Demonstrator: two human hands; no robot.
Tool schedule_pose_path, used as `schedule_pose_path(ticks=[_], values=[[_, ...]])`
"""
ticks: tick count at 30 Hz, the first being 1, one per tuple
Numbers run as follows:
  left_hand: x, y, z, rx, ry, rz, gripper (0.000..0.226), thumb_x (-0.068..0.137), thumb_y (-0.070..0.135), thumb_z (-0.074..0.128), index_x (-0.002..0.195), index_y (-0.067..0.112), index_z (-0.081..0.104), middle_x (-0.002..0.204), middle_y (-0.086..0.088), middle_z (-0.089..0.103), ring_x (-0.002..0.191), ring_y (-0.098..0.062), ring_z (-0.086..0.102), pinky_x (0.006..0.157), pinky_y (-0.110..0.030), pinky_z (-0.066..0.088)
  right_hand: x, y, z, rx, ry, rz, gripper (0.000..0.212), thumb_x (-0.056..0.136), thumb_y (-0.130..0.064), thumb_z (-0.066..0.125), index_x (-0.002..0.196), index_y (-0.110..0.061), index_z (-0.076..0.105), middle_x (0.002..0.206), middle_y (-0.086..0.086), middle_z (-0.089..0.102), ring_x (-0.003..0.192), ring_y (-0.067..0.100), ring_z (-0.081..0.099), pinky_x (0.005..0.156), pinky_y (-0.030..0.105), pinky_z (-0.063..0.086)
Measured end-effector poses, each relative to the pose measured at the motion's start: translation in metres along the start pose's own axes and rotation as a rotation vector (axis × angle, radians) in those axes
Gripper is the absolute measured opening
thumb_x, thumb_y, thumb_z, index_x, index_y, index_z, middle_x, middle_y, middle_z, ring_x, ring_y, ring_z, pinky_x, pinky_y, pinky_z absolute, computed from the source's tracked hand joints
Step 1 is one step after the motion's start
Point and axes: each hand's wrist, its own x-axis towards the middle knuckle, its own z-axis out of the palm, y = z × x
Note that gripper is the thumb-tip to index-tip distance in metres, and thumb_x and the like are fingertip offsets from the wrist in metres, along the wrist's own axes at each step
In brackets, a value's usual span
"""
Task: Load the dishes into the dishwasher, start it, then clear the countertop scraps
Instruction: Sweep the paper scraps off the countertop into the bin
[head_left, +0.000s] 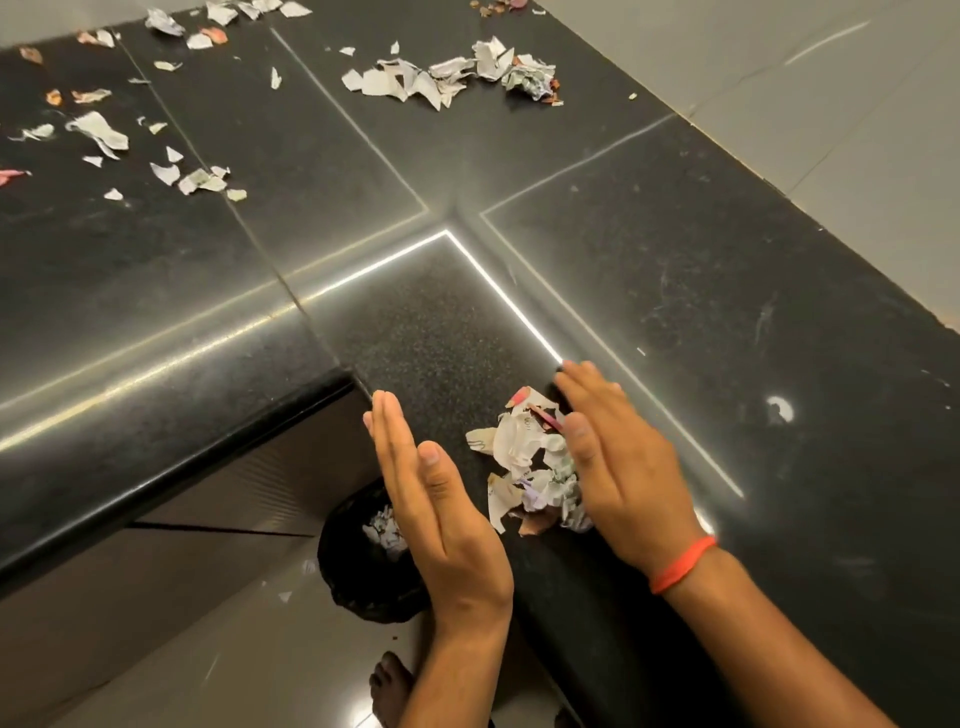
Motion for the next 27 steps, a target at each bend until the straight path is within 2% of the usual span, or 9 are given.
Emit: schedule_pose_path(ticks=[3,7,10,13,16,21,24,27], values=[[0.0,-0.001,-0.001,-0.047,0.009,0.004,0.052,0.11,0.028,0.026,0.16,0.014,0.03,0.168,0.013,0.025,0.154,0.003,0.012,0.122,-0.015,0.015,-0.005,-0.024,0.019,0.062,-0.012,-0.063,0.048,0.106,-0.033,0.034,0.143,-0.011,0.055,0.152,-0.002,0.049,0.147,0.006,0.033,0.121,0.043,0.031],[0.0,-0.004,-0.002,-0.142,0.032,-0.008,0.051,0.109,0.028,0.025,0.158,0.014,0.036,0.165,0.014,0.031,0.154,0.002,0.018,0.124,-0.02,0.019,-0.01,-0.043,0.032,0.244,0.019,-0.079,0.044,0.106,-0.026,0.037,0.141,-0.008,0.057,0.147,-0.002,0.055,0.143,0.008,0.042,0.116,0.043,0.038],[0.0,-0.008,-0.004,-0.193,0.05,-0.008,0.05,0.11,0.024,0.024,0.157,0.013,0.037,0.165,0.013,0.033,0.153,0.001,0.02,0.125,-0.023,0.02,-0.009,-0.041,0.023,0.384,0.141,-0.084,0.039,0.105,-0.013,0.038,0.137,-0.004,0.059,0.142,0.002,0.059,0.138,0.014,0.05,0.112,0.041,0.043],[0.0,-0.01,-0.005,-0.225,0.047,-0.022,0.05,0.11,0.026,0.023,0.157,0.014,0.037,0.164,0.015,0.034,0.153,0.001,0.02,0.125,-0.026,0.019,-0.002,-0.027,0.015,0.282,0.269,0.048,0.042,0.105,-0.022,0.036,0.136,-0.01,0.061,0.14,-0.003,0.06,0.135,0.007,0.051,0.113,0.038,0.042],[-0.001,-0.01,-0.006,-0.246,0.049,-0.022,0.051,0.11,0.026,0.023,0.157,0.014,0.037,0.164,0.014,0.034,0.154,0.0,0.02,0.126,-0.03,0.019,0.001,-0.029,0.026,0.154,0.152,0.052,0.046,0.105,-0.035,0.036,0.136,-0.013,0.063,0.142,-0.007,0.058,0.139,0.002,0.045,0.117,0.039,0.037],[0.001,-0.014,-0.006,-0.319,0.065,-0.047,0.05,0.109,0.026,0.023,0.155,0.012,0.04,0.163,0.01,0.037,0.153,-0.003,0.024,0.127,-0.038,0.02,-0.008,-0.048,0.042,0.251,0.043,-0.063,0.042,0.105,-0.026,0.038,0.134,-0.011,0.064,0.141,-0.005,0.06,0.138,0.006,0.047,0.115,0.042,0.04],[0.001,-0.014,-0.006,-0.373,0.065,-0.061,0.049,0.109,0.026,0.024,0.152,0.013,0.043,0.161,0.008,0.041,0.153,-0.005,0.027,0.126,-0.041,0.023,-0.014,-0.065,0.045,0.36,0.013,-0.177,0.041,0.104,-0.018,0.038,0.133,-0.005,0.063,0.141,-0.001,0.061,0.138,0.011,0.05,0.112,0.039,0.043],[-0.002,-0.017,-0.008,-0.396,0.073,-0.062,0.05,0.109,0.026,0.024,0.152,0.011,0.043,0.161,0.009,0.042,0.152,-0.004,0.029,0.126,-0.035,0.025,-0.007,-0.051,0.03,0.412,0.218,-0.072,0.041,0.103,-0.017,0.037,0.13,-0.004,0.065,0.136,0.002,0.064,0.133,0.014,0.055,0.11,0.038,0.045]])
